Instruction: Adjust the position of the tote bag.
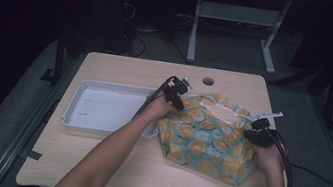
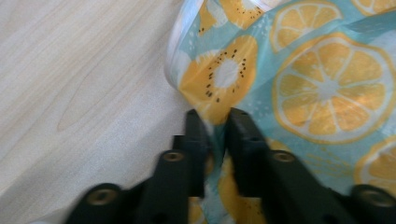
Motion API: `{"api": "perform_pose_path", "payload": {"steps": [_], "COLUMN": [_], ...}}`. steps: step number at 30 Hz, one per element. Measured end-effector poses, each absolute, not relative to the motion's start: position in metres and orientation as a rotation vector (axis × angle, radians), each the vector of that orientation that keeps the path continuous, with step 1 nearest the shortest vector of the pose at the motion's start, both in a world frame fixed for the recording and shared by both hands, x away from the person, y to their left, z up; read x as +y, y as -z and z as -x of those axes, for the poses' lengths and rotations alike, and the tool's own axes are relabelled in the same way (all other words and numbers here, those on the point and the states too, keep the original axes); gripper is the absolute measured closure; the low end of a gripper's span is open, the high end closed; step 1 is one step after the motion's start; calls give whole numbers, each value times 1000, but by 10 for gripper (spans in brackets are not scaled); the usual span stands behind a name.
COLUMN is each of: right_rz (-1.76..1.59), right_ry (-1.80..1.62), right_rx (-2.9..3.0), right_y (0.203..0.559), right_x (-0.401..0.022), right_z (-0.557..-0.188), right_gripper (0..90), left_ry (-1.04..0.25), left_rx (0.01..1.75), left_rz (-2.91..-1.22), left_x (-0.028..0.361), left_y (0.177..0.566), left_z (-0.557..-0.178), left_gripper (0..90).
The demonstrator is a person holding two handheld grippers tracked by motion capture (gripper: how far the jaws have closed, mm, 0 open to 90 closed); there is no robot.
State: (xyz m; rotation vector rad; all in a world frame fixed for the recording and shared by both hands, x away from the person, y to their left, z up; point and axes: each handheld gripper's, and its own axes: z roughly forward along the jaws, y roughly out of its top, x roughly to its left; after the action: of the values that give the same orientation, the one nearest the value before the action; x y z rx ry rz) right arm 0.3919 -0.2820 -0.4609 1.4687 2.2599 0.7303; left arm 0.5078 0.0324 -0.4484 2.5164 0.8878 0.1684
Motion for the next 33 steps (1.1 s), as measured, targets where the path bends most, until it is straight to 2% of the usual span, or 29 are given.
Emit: {"api": "perform_pose_path", "payload": {"steps": [4,15,26,33], "right_rz": [-1465,-1441,-1417,-1387], "right_ry": [-722,-749,-860,-901], "right_rx": [2265,2208,2170,2166], "right_y": [461,439,411,392], "right_x": [-281,-290,-296,-291], "right_z": [-392,-383,-364,-346], "right_gripper": [889,892,893,893], "left_ry": [-143,-71,-21,-22], "left_rx": [882,843,756,678], "left_rz": [-2512,-2397,-2230,-2201], "left_x": [33,45,64,80], "left_y": [449,423,383,360], "left_z": [-508,-503,-479,-455], "left_gripper": [891,894,895,894]}}
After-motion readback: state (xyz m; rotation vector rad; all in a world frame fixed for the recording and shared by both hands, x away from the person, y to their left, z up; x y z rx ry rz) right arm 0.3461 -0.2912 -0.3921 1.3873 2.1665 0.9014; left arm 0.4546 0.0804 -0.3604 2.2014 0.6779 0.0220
